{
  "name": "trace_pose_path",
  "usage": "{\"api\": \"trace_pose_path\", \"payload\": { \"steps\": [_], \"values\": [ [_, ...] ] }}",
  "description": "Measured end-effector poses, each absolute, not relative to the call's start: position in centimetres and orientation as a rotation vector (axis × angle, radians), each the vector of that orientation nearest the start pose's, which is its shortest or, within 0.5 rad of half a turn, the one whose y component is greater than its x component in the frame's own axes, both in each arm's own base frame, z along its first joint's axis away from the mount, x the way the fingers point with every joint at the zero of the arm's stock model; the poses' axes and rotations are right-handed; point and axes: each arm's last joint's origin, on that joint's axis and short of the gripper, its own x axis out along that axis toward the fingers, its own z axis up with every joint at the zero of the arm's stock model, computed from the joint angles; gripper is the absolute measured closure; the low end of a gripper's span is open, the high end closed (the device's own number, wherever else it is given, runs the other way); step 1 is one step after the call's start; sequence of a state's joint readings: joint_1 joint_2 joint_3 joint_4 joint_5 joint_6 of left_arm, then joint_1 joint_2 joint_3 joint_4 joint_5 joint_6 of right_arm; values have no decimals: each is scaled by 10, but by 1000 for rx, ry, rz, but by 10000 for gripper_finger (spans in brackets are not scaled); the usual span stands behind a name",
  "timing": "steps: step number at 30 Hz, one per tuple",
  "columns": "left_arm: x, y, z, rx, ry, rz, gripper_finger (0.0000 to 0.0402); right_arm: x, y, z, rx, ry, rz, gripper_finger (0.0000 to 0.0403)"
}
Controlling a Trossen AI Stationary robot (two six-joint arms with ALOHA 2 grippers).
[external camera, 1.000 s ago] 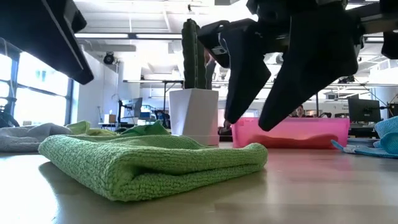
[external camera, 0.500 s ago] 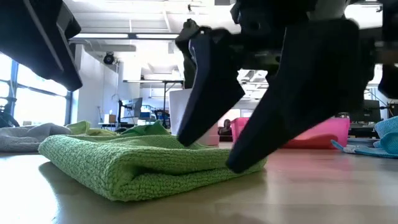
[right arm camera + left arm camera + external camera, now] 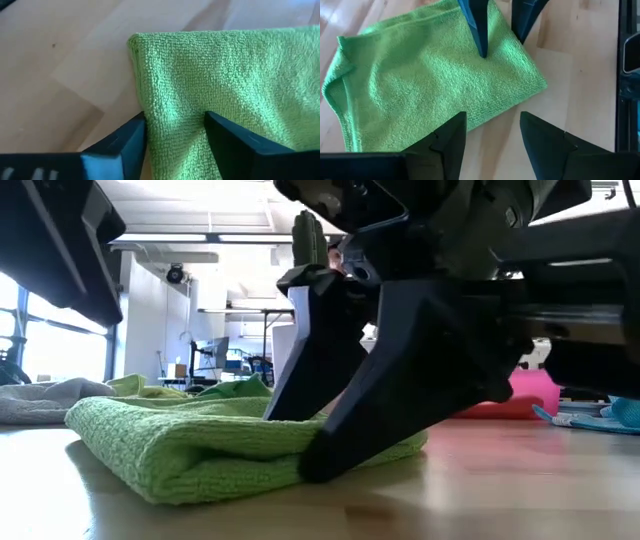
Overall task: Fold microfiber towels
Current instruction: Put the green microfiber towel into the red bin
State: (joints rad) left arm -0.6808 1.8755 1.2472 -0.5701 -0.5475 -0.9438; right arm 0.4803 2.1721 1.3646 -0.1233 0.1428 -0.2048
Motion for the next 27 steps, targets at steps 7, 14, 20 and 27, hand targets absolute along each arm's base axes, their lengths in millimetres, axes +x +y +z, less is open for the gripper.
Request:
{"api": "trace_pose_path", "payload": {
  "steps": [7,14,20,27],
  "values": [
    [292,-222,172,-277,987,289,225,391,200,106,-423,881,414,347],
    [288,-228,172,-365,1031,278,225,392,197,108,-292,904,362,385],
    [282,-235,171,-364,1038,258,225,389,183,130,-41,972,337,397],
    [274,-245,171,-394,1051,246,225,377,146,187,124,1027,206,400]
  ]
}}
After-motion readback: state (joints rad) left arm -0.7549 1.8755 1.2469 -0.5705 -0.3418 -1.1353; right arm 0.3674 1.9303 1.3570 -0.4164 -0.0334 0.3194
